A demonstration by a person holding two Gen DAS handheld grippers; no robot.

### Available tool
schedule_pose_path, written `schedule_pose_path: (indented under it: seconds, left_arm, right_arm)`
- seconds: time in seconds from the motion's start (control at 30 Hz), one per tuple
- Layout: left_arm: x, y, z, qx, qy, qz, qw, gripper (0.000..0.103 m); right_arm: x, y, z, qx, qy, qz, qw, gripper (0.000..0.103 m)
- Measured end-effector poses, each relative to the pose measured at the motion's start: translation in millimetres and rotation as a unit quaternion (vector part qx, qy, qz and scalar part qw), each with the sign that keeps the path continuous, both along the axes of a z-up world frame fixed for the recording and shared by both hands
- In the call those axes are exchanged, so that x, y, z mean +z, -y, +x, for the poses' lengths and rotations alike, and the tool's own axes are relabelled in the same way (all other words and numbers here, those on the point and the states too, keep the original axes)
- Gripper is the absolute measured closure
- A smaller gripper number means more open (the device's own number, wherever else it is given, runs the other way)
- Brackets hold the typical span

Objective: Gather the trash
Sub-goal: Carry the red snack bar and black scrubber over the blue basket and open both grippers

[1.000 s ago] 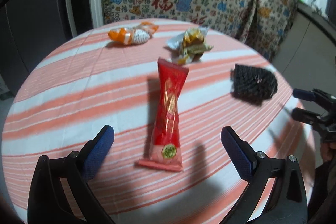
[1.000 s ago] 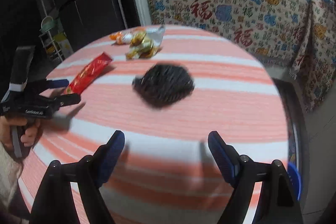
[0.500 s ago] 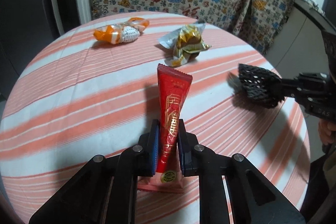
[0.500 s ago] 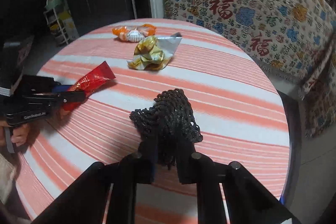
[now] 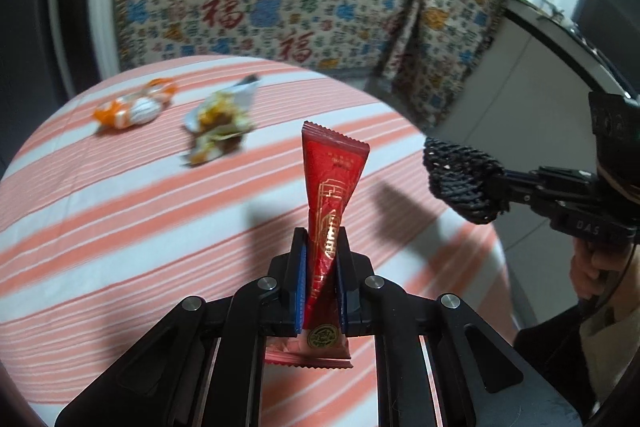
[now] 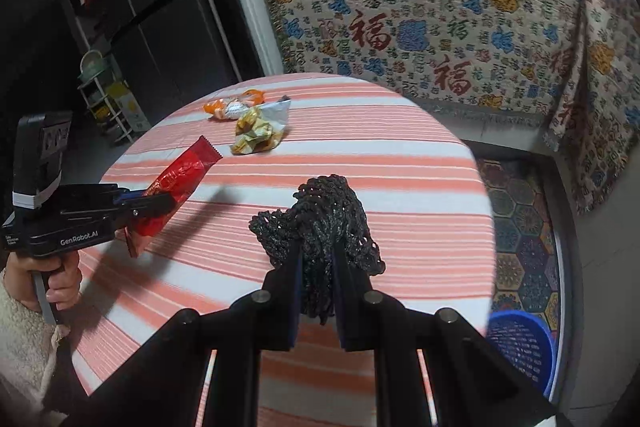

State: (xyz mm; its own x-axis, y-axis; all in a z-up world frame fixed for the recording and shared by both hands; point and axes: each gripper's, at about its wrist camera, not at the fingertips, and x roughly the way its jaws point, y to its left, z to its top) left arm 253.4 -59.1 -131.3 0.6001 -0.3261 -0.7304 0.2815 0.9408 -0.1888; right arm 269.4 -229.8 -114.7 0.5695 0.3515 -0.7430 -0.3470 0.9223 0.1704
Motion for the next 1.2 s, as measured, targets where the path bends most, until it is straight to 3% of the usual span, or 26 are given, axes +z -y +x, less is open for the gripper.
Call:
schedule_pose_path:
  seconds: [0.3,0.63,0.9,1.2]
  left_arm:
    - [10,103,10,-0.077,-0.007,-0.021,0.9968,0.093]
    - [13,223,18,-0.143,-0.012,-0.025,0.9894,0.093]
    - [-26,300,24,-0.156,-0.049,-0.019,0.9863,0.093]
    - [-78,338,38,-0.147,-0.075,-0.028,0.9859,0.093]
  right_arm:
    - [11,85,-28,-0.07,0.009,0.003,0.997,0.089]
    - [-1,195,-63,-0.182,-0.008,0.005,0.983,0.089]
    - [-38,263,-77,-0.253,-0.052,0.028,0.966,0.089]
    - [-82,296,-70,-0.279,-0.064,0.028,0.958,0.089]
